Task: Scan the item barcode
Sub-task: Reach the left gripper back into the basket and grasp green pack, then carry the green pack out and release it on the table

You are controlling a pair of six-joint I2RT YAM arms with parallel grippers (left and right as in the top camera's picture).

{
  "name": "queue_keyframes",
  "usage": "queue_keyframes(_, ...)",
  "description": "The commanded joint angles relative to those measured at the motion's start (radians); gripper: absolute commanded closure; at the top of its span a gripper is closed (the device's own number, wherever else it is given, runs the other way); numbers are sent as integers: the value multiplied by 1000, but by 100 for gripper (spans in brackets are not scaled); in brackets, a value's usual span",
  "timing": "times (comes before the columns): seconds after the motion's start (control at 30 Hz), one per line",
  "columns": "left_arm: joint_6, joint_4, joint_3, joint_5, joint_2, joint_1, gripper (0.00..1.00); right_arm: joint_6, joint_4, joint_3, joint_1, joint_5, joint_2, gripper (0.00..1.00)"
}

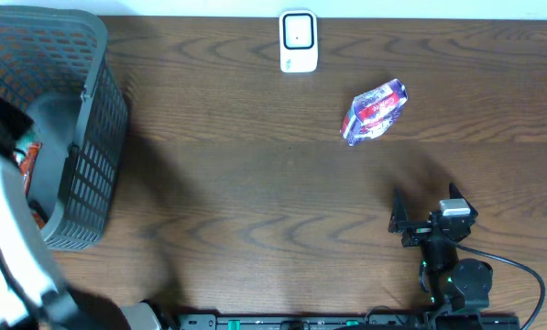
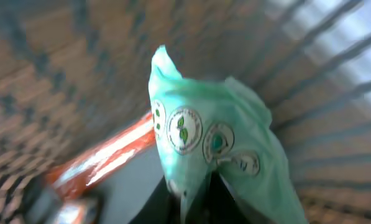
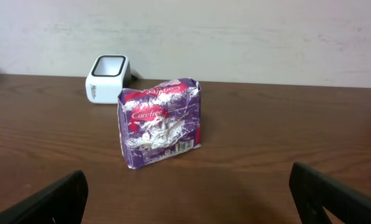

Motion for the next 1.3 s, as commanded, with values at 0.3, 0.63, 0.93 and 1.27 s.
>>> queue_keyframes(0.3, -203, 198, 23, 525, -286, -164, 92, -8, -3, -3, 6, 9, -5, 1)
queue_keyframes(0.63, -117, 76, 17, 526, -294, -457, 93, -8, -3, -3, 6, 9, -5, 1)
queue_keyframes(0.93, 35, 53, 16, 501, -154, -744, 92, -8, -3, -3, 6, 9, -5, 1)
queue_keyframes(1.27, 35, 15, 16, 450, 156, -875, 90, -8, -3, -3, 6, 9, -5, 1)
